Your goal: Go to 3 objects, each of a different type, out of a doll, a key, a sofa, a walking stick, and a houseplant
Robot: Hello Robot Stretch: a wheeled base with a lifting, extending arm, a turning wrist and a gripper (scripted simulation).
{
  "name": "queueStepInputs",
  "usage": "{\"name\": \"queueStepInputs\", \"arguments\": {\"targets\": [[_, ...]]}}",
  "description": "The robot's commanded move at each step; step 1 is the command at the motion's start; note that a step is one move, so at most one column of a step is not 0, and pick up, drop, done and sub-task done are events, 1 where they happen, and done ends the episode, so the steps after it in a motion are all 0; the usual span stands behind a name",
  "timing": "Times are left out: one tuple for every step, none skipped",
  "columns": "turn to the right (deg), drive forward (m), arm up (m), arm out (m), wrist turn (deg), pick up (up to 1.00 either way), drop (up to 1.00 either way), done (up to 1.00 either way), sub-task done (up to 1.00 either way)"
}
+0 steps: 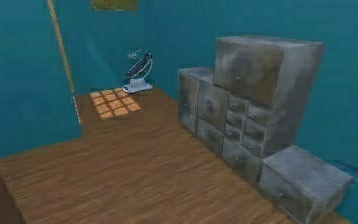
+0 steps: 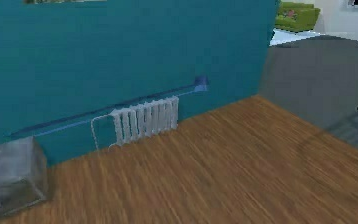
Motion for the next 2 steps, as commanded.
{"name": "queueStepInputs", "arguments": {"targets": [[-45.0,0.0,0.0,0.0,0.0,0.0,0.0,0.0,0.0],[-39.0,0.0,0.0,0.0,0.0,0.0,0.0,0.0,0.0]]}}
